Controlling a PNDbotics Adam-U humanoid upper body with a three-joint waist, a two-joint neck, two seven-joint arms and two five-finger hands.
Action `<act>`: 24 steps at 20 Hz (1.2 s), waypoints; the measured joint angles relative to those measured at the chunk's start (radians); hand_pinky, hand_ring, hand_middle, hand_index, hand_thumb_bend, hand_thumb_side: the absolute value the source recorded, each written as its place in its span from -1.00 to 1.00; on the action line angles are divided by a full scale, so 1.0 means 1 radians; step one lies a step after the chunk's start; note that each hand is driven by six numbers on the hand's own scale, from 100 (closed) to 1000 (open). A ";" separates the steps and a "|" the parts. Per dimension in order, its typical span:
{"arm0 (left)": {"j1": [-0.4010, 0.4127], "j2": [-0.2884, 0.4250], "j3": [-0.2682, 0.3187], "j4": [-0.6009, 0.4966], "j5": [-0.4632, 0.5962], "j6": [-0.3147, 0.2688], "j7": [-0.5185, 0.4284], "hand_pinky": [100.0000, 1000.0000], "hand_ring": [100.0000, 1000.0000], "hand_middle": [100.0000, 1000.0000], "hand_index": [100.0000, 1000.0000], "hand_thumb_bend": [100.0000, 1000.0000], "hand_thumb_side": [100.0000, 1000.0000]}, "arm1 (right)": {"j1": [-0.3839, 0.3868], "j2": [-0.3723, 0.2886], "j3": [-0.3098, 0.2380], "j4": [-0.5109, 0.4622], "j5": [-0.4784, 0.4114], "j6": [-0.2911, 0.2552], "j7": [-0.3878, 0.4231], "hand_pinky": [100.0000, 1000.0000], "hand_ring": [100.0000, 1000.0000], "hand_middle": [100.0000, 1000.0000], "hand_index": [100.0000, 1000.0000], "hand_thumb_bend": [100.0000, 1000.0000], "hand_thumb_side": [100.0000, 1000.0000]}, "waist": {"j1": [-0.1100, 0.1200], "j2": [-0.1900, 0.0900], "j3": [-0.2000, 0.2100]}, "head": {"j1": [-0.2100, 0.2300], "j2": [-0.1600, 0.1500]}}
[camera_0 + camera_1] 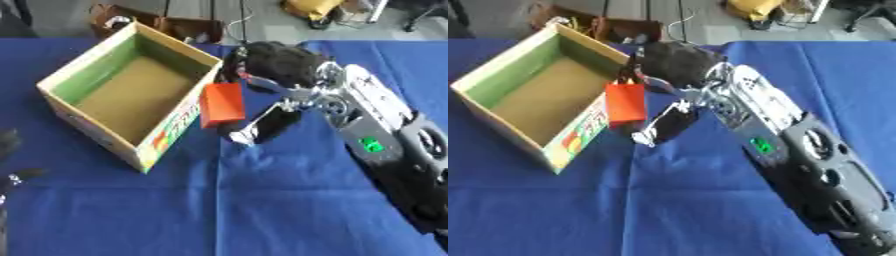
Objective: Pick up objects on the table and place them in the box.
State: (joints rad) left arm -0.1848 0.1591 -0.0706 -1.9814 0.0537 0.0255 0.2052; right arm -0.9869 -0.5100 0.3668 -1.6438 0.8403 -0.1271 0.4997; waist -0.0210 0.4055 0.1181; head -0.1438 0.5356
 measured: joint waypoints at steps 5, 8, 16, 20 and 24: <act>0.000 0.000 -0.004 0.000 0.003 0.002 -0.003 0.15 0.82 0.60 0.34 -1.00 1.00 | -0.080 -0.002 -0.010 0.086 -0.009 0.016 -0.046 0.49 0.37 -0.49 -0.46 -1.00 -0.51 | -0.008 0.000 0.019 | -0.006 0.000; -0.002 0.000 -0.006 0.000 0.004 0.003 -0.005 0.15 0.82 0.59 0.34 -1.00 1.00 | -0.124 0.003 -0.009 0.150 -0.002 0.012 -0.078 0.49 0.36 -0.50 -0.47 -1.00 -0.51 | -0.014 0.001 0.035 | -0.014 -0.001; -0.029 0.009 -0.014 0.000 0.008 -0.002 -0.014 0.15 0.82 0.60 0.34 -1.00 1.00 | -0.231 0.092 -0.037 0.357 0.049 -0.006 -0.155 0.49 0.34 -0.53 -0.49 -1.00 -0.46 | -0.036 0.030 0.104 | -0.057 -0.016; -0.052 0.009 -0.021 0.000 0.010 -0.006 -0.022 0.15 0.82 0.60 0.34 -1.00 1.00 | -0.272 0.141 -0.067 0.457 0.087 -0.023 -0.192 0.50 0.34 -0.53 -0.50 -1.00 -0.42 | -0.051 0.052 0.143 | -0.089 -0.040; -0.071 0.009 -0.025 0.000 0.013 -0.008 -0.029 0.15 0.82 0.60 0.34 -1.00 1.00 | -0.299 0.180 -0.098 0.545 0.131 -0.038 -0.226 0.50 0.34 -0.54 -0.50 -1.00 -0.37 | -0.064 0.070 0.182 | -0.119 -0.059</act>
State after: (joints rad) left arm -0.2561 0.1677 -0.0959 -1.9814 0.0667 0.0172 0.1758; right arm -1.2858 -0.3304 0.2689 -1.0983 0.9713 -0.1652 0.2738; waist -0.0852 0.4757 0.2997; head -0.2632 0.4769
